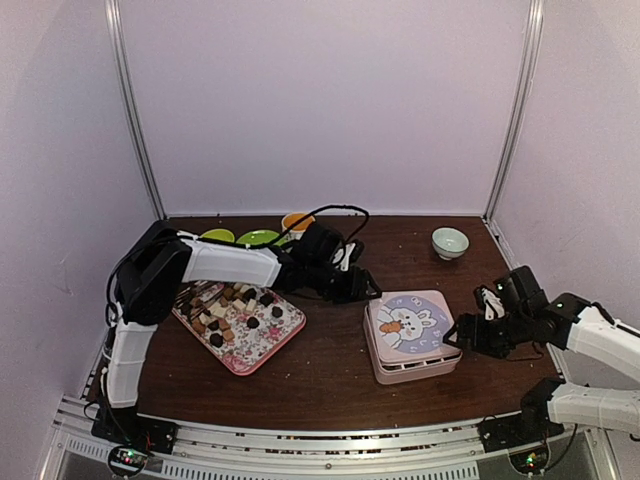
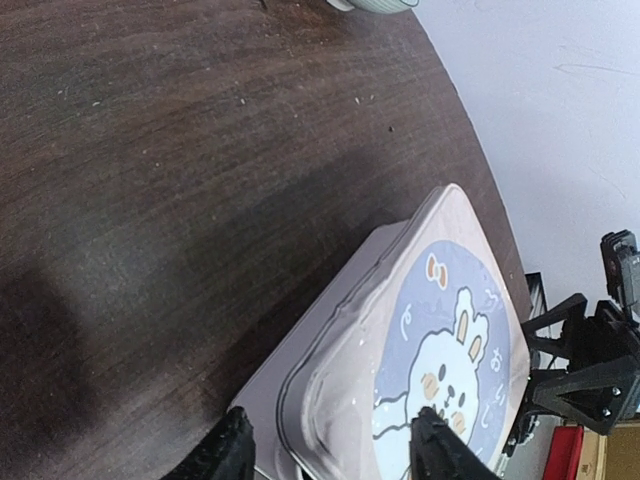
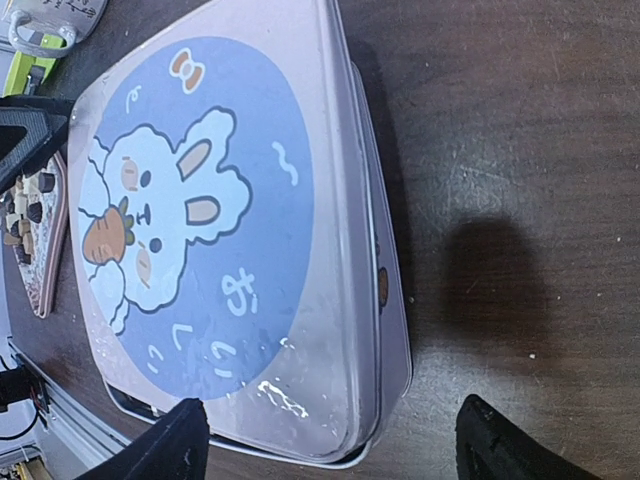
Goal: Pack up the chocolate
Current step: Move the packing box to the center of the board, then pick up the box lid from the packing box.
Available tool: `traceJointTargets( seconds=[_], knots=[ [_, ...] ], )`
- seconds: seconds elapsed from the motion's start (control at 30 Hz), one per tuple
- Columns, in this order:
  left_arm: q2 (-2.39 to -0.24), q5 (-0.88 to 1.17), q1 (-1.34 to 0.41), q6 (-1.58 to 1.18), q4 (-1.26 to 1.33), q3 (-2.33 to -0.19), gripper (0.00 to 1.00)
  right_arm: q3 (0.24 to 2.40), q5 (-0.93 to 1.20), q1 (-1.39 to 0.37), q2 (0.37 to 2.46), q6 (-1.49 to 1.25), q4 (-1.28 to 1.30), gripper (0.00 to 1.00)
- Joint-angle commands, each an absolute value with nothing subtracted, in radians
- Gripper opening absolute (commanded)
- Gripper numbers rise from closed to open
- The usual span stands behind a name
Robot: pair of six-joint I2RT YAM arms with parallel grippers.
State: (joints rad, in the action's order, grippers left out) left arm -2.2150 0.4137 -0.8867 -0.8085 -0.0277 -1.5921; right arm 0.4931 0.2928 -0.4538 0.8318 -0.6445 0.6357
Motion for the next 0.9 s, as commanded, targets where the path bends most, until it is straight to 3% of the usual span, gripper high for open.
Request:
traceJointTargets(
  seconds=[0.0,0.2,0.33,0.47,0.87],
  knots=[
    [-2.257,0.459,-0.879,-0.805,-0.008,-1.635,0.49,0.468,0.322,-0.46,0.819,-0.675,0.671,0.86],
    [-2.289,0.476,-0.877,-0.814,-0.003,-1.665,0.39,0.46,0.346,-0.461,0.798,-0.689,0.655,0.86],
    [-2.277,0.482,-0.87,-0.809,-0.006,-1.669,0.23,0.462,0.359,-0.46,0.791,-0.701,0.649,0.86],
    [-2.237,0.499,-0.861,-0.829,0.025,-1.638,0.14,0.467,0.344,-0.461,0.777,-0.699,0.657,0.87],
    [-2.042,0.547,-0.862,-0.931,0.143,-1.55,0.11,0.572,0.288,-0.46,0.746,-0.614,0.663,0.94]
  ],
)
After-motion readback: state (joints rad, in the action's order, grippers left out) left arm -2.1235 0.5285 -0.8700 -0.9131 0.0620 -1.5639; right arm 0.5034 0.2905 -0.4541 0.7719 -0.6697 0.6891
